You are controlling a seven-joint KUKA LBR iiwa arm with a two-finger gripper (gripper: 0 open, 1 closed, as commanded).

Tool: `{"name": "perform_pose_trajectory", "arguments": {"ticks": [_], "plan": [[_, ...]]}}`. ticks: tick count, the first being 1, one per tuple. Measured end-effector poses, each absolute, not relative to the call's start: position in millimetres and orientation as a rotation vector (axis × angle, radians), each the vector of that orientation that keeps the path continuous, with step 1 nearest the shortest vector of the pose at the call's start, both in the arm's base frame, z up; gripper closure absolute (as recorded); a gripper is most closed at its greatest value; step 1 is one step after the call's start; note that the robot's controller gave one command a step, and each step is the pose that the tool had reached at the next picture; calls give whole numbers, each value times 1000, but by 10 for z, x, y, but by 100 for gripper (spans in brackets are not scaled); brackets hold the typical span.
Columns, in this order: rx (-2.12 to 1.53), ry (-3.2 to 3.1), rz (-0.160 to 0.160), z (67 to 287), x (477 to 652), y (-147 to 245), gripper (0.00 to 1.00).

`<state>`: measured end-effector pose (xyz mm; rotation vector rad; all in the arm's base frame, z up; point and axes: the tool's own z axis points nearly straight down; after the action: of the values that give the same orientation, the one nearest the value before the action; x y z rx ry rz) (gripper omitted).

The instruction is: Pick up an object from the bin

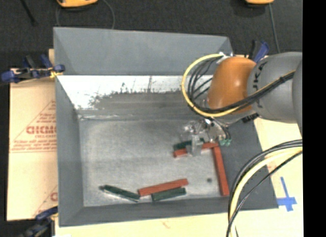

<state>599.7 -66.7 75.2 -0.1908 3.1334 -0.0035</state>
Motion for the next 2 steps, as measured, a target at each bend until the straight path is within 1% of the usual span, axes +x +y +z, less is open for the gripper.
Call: {"name": "perform_pose_trajectory", "arguments": {"ticks": [1, 2], "plan": [[-973, 2978, -7, 1306, 6044, -827, 100], [-970, 2982, 0, 1289, 6035, -815, 0]]}}
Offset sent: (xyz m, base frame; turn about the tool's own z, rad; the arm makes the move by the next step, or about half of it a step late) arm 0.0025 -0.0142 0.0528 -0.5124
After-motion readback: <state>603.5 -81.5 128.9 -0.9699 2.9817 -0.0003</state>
